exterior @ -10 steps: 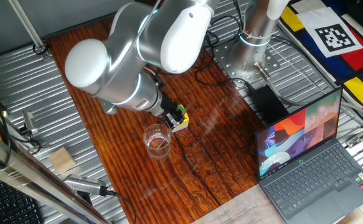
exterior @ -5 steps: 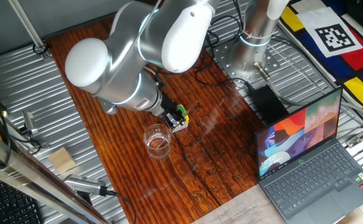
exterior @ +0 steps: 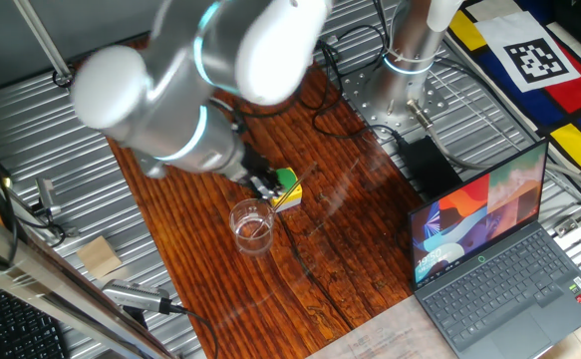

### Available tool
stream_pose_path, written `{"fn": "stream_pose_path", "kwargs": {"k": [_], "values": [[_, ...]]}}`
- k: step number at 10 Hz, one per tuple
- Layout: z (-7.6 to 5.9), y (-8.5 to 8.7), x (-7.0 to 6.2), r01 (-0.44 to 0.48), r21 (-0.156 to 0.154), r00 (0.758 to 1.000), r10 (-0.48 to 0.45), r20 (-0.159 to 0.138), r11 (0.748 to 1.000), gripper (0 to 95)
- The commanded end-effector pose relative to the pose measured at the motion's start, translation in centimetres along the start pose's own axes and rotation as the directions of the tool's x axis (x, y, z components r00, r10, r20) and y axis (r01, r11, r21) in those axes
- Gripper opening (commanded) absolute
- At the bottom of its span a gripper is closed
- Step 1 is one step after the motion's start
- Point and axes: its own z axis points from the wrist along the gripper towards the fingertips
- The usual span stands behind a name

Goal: Stir the beaker with a glass rod

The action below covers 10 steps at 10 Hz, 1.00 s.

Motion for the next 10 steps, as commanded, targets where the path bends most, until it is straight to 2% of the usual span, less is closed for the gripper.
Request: {"fn": "stream_pose_path", "kwargs": {"k": [1,2,3,4,5,6,7,8,9,10], "values": [[-2.7,-0.9,-0.3,0.047,0.016,0.984,-0.049,0.171,0.999,0.0],[-4.0,-1.2,-0.1,0.089,0.037,0.979,-0.094,0.179,0.995,0.0],[-4.5,-1.3,0.0,0.112,0.058,0.976,-0.120,0.180,0.992,0.0],[-5.2,-2.2,0.9,0.245,0.134,0.946,-0.267,0.183,0.960,0.0],[-5.2,-3.3,1.8,0.378,0.252,0.893,-0.423,0.156,0.891,0.0],[-5.4,-4.8,3.1,0.465,0.308,0.845,-0.520,0.127,0.830,0.0],[-5.6,-7.1,4.6,0.510,0.310,0.817,-0.564,0.116,0.803,0.0],[-5.3,-8.7,5.2,0.543,0.313,0.795,-0.597,0.107,0.779,0.0],[-4.3,-10.0,5.3,0.587,0.329,0.759,-0.644,0.096,0.740,0.0],[-3.0,-10.8,5.4,0.636,0.364,0.701,-0.707,0.095,0.680,0.0]]}}
